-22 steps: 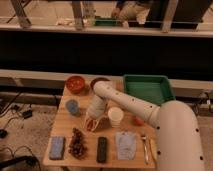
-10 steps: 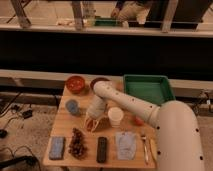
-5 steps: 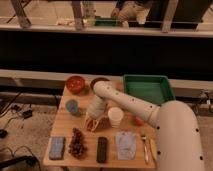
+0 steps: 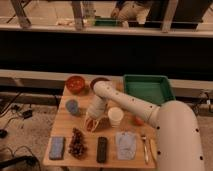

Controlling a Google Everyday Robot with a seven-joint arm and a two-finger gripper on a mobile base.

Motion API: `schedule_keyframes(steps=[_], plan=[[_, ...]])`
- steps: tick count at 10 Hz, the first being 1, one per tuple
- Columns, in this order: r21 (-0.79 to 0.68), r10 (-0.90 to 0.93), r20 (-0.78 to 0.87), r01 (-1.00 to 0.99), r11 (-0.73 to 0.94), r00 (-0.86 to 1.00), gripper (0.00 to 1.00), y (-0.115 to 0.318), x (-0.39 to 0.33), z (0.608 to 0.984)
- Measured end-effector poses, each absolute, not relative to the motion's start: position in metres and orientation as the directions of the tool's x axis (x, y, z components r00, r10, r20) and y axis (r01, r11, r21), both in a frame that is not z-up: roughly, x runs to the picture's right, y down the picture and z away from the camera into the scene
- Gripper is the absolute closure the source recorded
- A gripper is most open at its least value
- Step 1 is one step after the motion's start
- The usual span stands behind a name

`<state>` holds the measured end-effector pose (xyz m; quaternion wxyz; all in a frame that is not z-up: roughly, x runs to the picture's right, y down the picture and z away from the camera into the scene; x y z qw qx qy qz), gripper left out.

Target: Place pepper in table surface

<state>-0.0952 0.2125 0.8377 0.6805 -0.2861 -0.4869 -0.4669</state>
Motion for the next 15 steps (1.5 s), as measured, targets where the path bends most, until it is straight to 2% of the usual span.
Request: schedule_keyframes(steps=[1,3,15], plan=[[0.063,-0.354,0.931,0.916,0.396,0.089,0.35,0.2134,-0.0938,0.8373],[0.063,-0.355,0.931,0.916,0.396,0.089,0.21,0.2135,-0.0939,0.8374],[0.067,-0.357,0.930,0.913,0.402,0.089,0.20,0.2116,-0.0964,0.8369]])
